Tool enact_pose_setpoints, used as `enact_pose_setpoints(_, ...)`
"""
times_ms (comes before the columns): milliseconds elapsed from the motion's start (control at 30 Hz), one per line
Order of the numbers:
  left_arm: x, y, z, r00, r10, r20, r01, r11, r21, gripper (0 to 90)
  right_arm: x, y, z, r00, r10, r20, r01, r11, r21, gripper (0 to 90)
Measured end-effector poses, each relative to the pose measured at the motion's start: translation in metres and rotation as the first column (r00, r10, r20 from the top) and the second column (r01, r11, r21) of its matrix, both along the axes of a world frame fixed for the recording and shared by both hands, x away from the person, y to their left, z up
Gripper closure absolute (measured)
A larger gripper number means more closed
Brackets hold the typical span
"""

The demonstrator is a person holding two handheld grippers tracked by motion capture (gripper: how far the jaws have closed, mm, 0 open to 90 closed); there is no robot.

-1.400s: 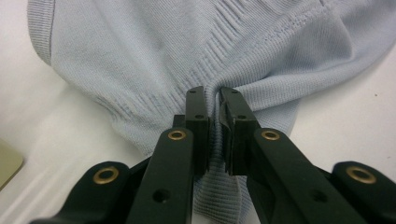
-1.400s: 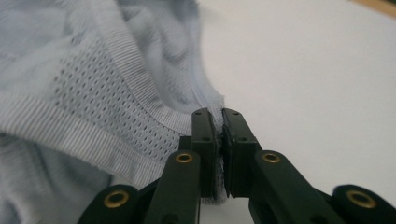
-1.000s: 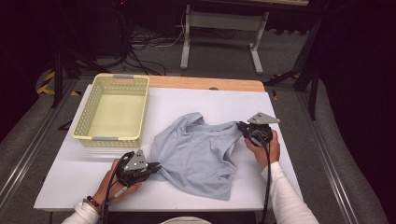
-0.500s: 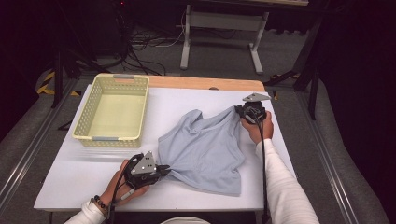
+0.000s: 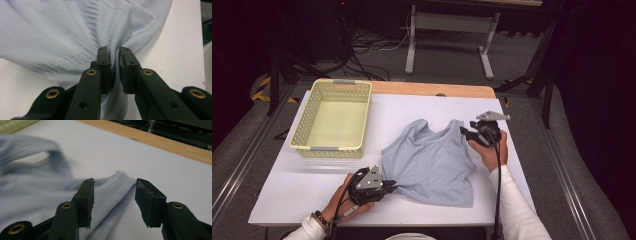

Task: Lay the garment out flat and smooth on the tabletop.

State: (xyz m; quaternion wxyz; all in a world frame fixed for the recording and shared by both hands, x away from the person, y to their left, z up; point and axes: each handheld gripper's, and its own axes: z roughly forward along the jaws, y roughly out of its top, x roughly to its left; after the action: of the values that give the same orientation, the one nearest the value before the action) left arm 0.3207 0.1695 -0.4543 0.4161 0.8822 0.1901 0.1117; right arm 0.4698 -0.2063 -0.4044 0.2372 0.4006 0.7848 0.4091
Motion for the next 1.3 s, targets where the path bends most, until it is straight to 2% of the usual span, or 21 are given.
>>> enact_pose_setpoints(133, 0.001, -0.001, -0.002, 0.9999, 0.002, -0.011, -0.002, 1.0, 0.002, 79.5, -0.045, 0.0, -0.008, 0.9973, 0.072, -0.014, -0.072, 0.997, -0.011, 45.7)
enact_pose_setpoints(200, 0.001, -0.001, -0.004, 0.9998, 0.003, -0.022, -0.003, 1.0, -0.004, 79.6, -0.063, -0.003, -0.017, 0.9957, 0.09, -0.021, -0.091, 0.994, -0.054, 43.9)
enact_pose_setpoints(233, 0.001, -0.001, -0.005, 0.9997, 0.004, -0.024, -0.004, 1.0, -0.007, 79.5, -0.071, -0.006, -0.023, 0.9973, 0.07, -0.021, -0.072, 0.994, -0.079, 43.1)
enact_pose_setpoints(267, 0.002, -0.002, -0.005, 0.9997, 0.002, -0.026, -0.002, 1.0, -0.002, 79.5, -0.075, -0.008, -0.027, 0.9975, 0.062, -0.036, -0.064, 0.995, -0.08, 42.2)
enact_pose_setpoints(300, 0.002, -0.003, -0.006, 0.9996, 0.0, -0.028, 0.0, 1.0, -0.002, 79.4, -0.079, -0.012, -0.033, 0.9954, 0.055, -0.078, -0.06, 0.996, -0.063, 40.7)
enact_pose_setpoints(433, 0.002, -0.007, -0.006, 0.9996, -0.002, -0.028, 0.002, 1.0, -0.002, 79.3, -0.081, -0.021, -0.047, 0.9899, 0.022, -0.14, -0.026, 0.999, -0.026, 40.7)
enact_pose_setpoints(467, 0.002, -0.008, -0.006, 0.9995, -0.006, -0.031, 0.005, 1.0, -0.003, 79.5, -0.08, -0.022, -0.049, 0.9871, 0.024, -0.158, -0.026, 1.0, -0.007, 43.5)
enact_pose_setpoints(533, 0.002, -0.01, -0.006, 0.9996, -0.014, -0.024, 0.014, 0.9999, 0.004, 79.6, -0.076, -0.021, -0.052, 0.9816, 0.049, -0.184, -0.05, 0.999, 0.002, 53.4)
enact_pose_setpoints(600, 0.002, -0.011, -0.006, 0.9997, -0.014, -0.022, 0.014, 0.9999, 0.004, 79.7, -0.075, -0.02, -0.051, 0.9819, 0.062, -0.179, -0.064, 0.998, -0.006, 70.3)
enact_pose_setpoints(633, 0.002, -0.011, -0.005, 0.9997, -0.019, -0.017, 0.019, 0.9998, 0.008, 79.6, -0.076, -0.02, -0.051, 0.9824, 0.066, -0.175, -0.071, 0.997, -0.021, 75.2)
enact_pose_setpoints(700, 0.002, -0.009, -0.004, 0.9998, -0.012, -0.015, 0.011, 0.9999, -0.006, 78.6, -0.076, -0.022, -0.05, 0.982, 0.079, -0.172, -0.085, 0.996, -0.028, 79.4)
enact_pose_setpoints(767, 0.001, -0.006, -0.001, 1.0, -0.005, -0.007, 0.005, 0.9997, -0.022, 75.2, -0.077, -0.024, -0.047, 0.9849, 0.073, -0.157, -0.081, 0.996, -0.043, 80.5)
enact_pose_setpoints(900, 0.0, -0.001, 0.005, 0.9998, 0.01, 0.015, -0.009, 0.9991, -0.042, 73.0, -0.082, -0.032, -0.034, 0.996, 0.041, -0.08, -0.047, 0.997, -0.067, 84.3)
enact_pose_setpoints(1033, 0.0, 0.005, 0.009, 0.9986, 0.037, 0.039, -0.035, 0.998, -0.053, 71.9, -0.087, -0.044, -0.022, 0.9996, -0.026, -0.007, 0.025, 0.997, -0.078, 85.1)
enact_pose_setpoints(1100, 0.002, 0.008, 0.011, 0.998, 0.05, 0.038, -0.047, 0.9964, -0.07, 70.9, -0.088, -0.05, -0.019, 0.9989, -0.046, 0.002, 0.046, 0.997, -0.065, 85.0)
enact_pose_setpoints(1167, 0.003, 0.007, 0.013, 0.9964, 0.067, 0.051, -0.064, 0.9956, -0.069, 69.1, -0.088, -0.052, -0.019, 0.9986, -0.052, 0.001, 0.052, 0.997, -0.059, 84.7)
enact_pose_setpoints(1300, 0.011, 0.002, 0.013, 0.9911, 0.119, 0.059, -0.116, 0.9915, -0.059, 54.9, -0.087, -0.05, -0.021, 0.9985, -0.054, 0.007, 0.055, 0.996, -0.074, 81.9)
